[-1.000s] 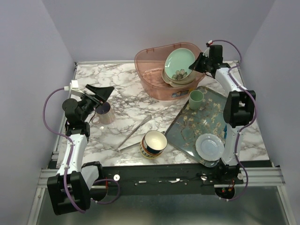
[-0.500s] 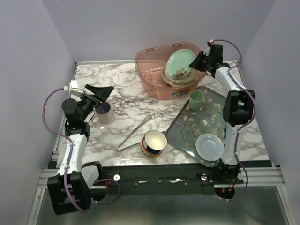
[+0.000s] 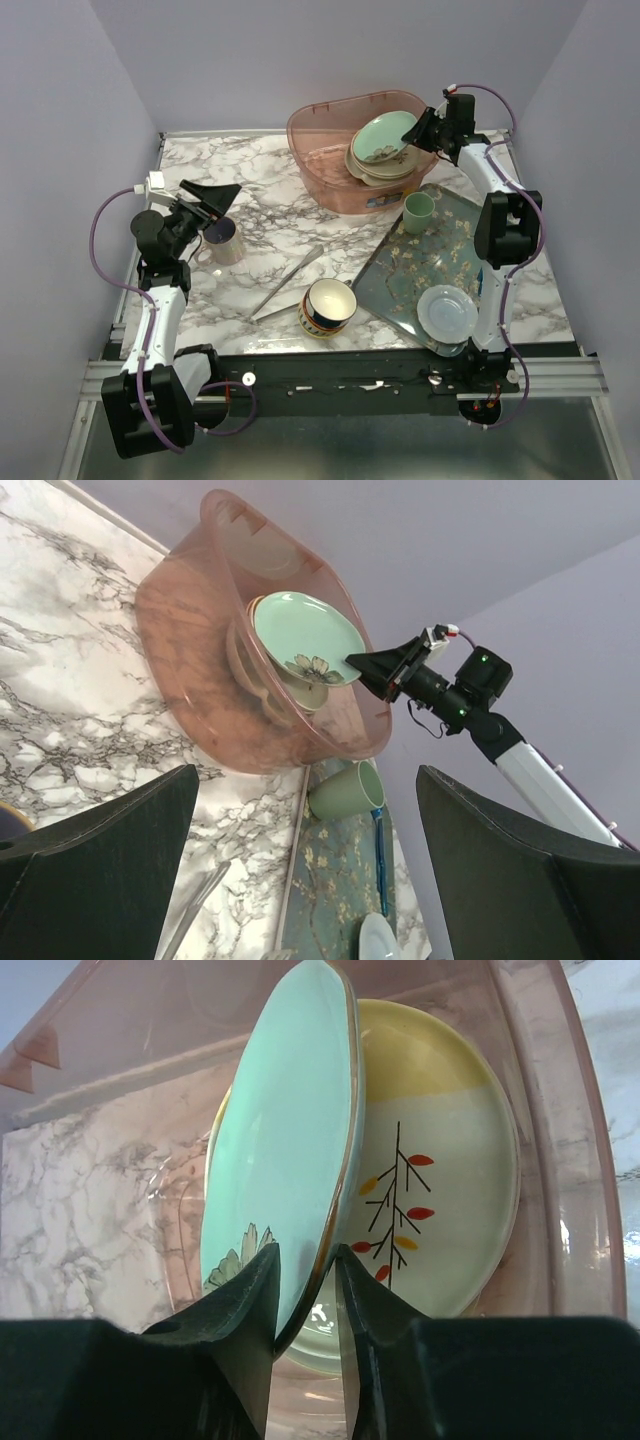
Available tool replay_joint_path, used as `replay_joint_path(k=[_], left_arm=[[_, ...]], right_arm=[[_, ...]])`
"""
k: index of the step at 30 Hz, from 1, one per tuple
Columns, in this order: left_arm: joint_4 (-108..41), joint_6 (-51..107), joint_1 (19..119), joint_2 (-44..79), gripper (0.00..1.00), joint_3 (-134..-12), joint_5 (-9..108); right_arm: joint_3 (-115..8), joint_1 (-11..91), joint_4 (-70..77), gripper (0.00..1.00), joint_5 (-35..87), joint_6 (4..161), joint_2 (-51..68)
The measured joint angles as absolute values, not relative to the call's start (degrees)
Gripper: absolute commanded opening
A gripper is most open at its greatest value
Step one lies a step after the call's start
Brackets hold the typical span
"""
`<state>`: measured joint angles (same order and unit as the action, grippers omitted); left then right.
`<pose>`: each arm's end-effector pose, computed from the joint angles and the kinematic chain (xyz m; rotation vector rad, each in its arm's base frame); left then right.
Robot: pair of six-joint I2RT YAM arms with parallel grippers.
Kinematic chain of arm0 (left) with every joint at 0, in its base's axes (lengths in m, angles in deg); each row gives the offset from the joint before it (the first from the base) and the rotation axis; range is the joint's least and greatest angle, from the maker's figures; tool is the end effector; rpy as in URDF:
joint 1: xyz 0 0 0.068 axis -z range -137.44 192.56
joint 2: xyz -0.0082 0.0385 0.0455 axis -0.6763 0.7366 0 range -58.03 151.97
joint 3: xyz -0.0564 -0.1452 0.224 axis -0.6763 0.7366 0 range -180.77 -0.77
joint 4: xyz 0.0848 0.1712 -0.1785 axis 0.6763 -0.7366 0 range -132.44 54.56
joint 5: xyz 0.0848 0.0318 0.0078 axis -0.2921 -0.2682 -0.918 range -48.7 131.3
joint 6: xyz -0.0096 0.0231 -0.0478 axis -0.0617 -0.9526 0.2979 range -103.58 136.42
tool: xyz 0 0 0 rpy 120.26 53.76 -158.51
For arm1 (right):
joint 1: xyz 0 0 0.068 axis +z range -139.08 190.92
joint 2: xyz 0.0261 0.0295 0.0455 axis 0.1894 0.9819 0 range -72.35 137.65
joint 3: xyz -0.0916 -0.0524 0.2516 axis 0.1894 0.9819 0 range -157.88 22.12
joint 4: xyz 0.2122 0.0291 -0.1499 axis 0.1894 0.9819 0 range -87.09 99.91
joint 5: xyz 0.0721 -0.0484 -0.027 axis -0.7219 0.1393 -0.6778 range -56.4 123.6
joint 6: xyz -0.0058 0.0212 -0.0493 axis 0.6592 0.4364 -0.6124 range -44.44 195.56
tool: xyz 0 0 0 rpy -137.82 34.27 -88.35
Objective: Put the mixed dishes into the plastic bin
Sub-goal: Place the plate in the plastic bin.
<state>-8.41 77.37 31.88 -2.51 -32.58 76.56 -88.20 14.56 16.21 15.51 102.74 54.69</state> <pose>0.2219 0.0208 0.2935 -0.4852 1.5678 -1.1476 0.5226 0.0444 0.2572 0.2425 2.1199 0.6520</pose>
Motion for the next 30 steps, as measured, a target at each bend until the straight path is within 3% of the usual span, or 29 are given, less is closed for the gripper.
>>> replay_joint_path(k=[3, 21, 30], left_arm=[[-8.33, 77.39, 31.62, -2.51, 0.99, -32.58, 76.58], [-7.76, 77.59, 30.92, -2.51, 0.99, -32.58, 76.72], [-7.56, 77.79, 30.50, -2.51, 0.99, -32.58, 76.80]], right_arm=[[-88.20, 14.54, 16.21, 0.43, 15.56, 102.76, 54.73], [-88.20, 14.56, 16.19, 0.47, 15.86, 102.78, 54.75], [-88.20, 14.56, 16.19, 0.58, 15.89, 102.98, 54.75]])
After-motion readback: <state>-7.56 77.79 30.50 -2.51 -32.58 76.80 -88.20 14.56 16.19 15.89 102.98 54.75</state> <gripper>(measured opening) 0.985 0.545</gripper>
